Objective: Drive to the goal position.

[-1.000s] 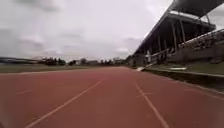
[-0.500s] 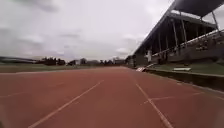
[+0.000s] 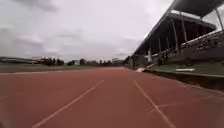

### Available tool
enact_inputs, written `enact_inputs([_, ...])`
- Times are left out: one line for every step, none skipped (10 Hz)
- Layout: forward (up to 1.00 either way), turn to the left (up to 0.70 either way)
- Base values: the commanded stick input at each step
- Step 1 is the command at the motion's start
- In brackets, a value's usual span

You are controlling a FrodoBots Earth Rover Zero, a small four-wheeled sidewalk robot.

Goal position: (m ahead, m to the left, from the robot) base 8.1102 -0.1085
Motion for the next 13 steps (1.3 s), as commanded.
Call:
enact_inputs([0.7, -0.1])
enact_inputs([0.7, -0.1])
enact_inputs([0.7, -0.1])
enact_inputs([0.7, -0.1])
enact_inputs([0.7, -0.1])
enact_inputs([0.7, -0.1])
enact_inputs([0.7, -0.1])
enact_inputs([0.7, -0.1])
enact_inputs([0.7, -0.1])
enact_inputs([0.7, -0.1])
enact_inputs([0.7, -0.1])
enact_inputs([0.7, -0.1])
enact_inputs([0.7, -0.1])
